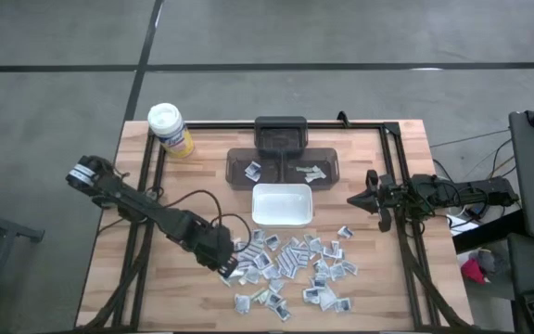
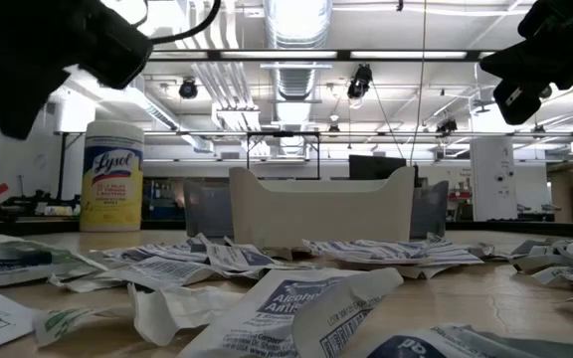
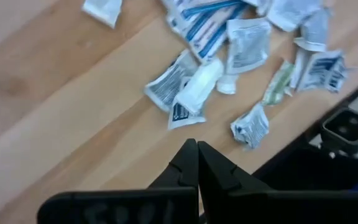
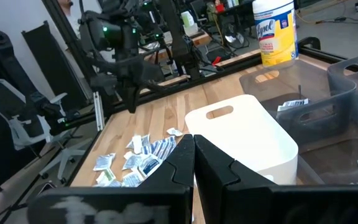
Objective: Pick & Place First Aid Supplies
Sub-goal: Put the alcohol pad into the bottom left black bin
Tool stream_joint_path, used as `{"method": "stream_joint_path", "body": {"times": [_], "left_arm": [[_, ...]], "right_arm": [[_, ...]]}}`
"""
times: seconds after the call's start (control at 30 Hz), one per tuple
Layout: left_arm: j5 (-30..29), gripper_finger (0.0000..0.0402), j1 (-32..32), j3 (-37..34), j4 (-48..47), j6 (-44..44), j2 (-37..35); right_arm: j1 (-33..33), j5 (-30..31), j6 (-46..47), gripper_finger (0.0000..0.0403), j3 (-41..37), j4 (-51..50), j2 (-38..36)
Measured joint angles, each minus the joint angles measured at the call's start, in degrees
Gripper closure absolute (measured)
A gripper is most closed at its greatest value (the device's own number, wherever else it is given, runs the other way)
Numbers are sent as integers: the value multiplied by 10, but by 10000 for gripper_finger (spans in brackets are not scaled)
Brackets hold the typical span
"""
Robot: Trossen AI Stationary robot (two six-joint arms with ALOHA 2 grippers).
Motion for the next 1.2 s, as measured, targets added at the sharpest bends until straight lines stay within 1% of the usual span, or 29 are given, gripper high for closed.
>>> {"method": "stream_joint_path", "body": {"times": [0.13, 0.3, 0.47, 0.6, 0.73, 0.87, 1.03, 1.2], "left_arm": [[8, 396, -14, -9, 17, -73, 33], [15, 368, -39, -18, 83, -124, 57], [-15, 331, -57, -36, 105, -169, 62], [-38, 312, -58, -55, 118, -200, 62], [-58, 307, -58, -66, 141, -202, 62], [-60, 307, -58, -80, 147, -213, 62], [-63, 308, -58, -104, 211, -223, 62], [-63, 309, -58, -109, 217, -229, 62]], "right_arm": [[0, 0, 0, 394, 0, 0, 0], [0, 0, 0, 394, 0, 0, 0], [0, 0, -2, 394, 0, 0, 0], [0, 1, -2, 394, 0, 0, 0], [0, 1, -2, 394, 0, 0, 0], [0, 1, -2, 394, 0, 0, 0], [0, 1, -2, 394, 0, 0, 0], [0, 0, -2, 394, 0, 0, 0]]}}
